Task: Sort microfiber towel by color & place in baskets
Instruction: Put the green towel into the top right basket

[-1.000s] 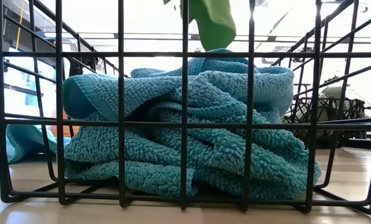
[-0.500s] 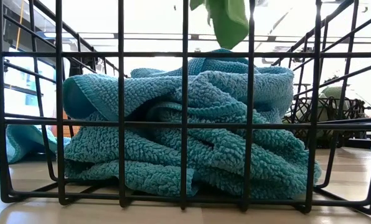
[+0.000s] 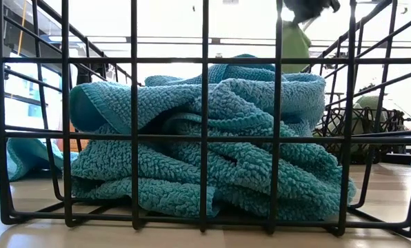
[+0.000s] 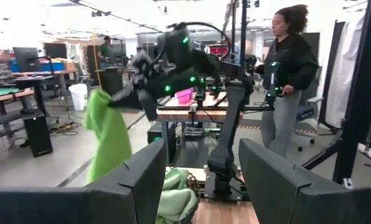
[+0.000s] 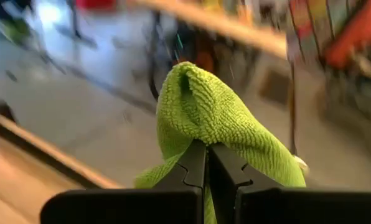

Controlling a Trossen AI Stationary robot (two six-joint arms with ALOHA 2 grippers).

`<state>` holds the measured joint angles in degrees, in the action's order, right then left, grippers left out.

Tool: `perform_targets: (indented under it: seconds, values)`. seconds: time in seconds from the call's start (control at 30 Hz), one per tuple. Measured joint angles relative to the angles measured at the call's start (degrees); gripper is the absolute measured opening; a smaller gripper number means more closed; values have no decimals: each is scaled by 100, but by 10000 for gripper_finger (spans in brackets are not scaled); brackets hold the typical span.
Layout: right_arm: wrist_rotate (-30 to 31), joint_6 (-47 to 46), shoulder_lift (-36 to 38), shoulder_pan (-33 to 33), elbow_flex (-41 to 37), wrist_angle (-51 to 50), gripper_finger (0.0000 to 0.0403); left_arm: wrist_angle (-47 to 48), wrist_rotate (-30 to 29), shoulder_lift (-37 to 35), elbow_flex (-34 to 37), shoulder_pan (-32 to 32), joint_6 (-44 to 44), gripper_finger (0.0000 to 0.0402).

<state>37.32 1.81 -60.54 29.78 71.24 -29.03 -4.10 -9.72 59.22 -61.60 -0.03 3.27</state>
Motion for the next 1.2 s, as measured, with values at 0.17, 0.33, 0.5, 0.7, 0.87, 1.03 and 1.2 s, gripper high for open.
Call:
perform_targets:
  seconds: [0.17, 0.33, 0.5, 0.7, 0.87, 1.03, 1.2]
  values:
    - [-567, -817, 1, 716, -513, -879, 0, 2, -33, 0, 0, 2, -1, 190]
    - [-1404, -1438, 169, 1057, -1782, -596, 0, 2, -33, 0, 0, 0, -3, 190]
    - [-2482, -2363, 177, 1122, -2722, -762, 0, 2, -33, 0, 0, 2, -4, 190]
    - [-3104, -2785, 148, 1193, -2974, -1272, 0, 2, -33, 0, 0, 2, -10, 190]
    - [-3459, -3018, -267, 1560, -2722, -1374, 0, 1, -33, 0, 1, 2, -128, 190]
    - [-4216, -2773, -1329, 1903, -2608, -1699, 0, 0, -33, 0, 0, 2, -167, 190]
    - [-4242, -2621, -2181, 1904, -2589, -1643, 2, 0, -33, 0, 2, 0, -308, 190]
